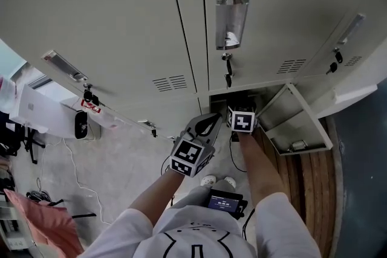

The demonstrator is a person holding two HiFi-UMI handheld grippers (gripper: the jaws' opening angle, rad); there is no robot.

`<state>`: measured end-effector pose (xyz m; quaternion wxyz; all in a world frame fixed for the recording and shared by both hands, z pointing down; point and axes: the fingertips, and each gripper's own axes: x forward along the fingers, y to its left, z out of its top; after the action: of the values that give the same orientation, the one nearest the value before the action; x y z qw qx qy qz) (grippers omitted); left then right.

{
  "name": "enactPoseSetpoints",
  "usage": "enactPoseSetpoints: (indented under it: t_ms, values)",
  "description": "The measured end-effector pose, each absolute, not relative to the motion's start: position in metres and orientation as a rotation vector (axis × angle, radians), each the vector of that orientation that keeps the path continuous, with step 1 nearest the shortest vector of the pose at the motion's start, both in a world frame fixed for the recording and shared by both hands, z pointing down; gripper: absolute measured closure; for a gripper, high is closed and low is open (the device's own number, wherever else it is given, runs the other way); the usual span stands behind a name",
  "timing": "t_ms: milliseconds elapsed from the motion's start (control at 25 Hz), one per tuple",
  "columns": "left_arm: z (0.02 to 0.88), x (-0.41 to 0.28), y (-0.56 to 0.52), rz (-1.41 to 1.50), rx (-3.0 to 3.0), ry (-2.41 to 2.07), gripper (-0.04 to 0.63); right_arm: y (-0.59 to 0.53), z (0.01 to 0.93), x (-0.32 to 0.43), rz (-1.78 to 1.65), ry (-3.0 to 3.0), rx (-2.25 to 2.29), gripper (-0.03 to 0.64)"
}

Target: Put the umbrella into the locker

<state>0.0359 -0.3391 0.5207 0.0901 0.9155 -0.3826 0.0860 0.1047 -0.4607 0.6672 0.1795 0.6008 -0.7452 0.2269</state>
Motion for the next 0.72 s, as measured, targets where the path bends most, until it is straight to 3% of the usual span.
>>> enactPoseSetpoints:
  t_ms: [240, 720]
  values:
    - [0.528, 0.040, -0.346, 0.234, 2.741, -1.149, 0.601, -0.464, 0.655, 0.099, 0.375, -2.154, 1.717, 0.365]
    - [0.546, 0.043, -0.361, 0.153, 2.763, -1.212, 0.601, -0.466, 0.657, 0.101, 0.247, -2.408, 1.673, 0.354]
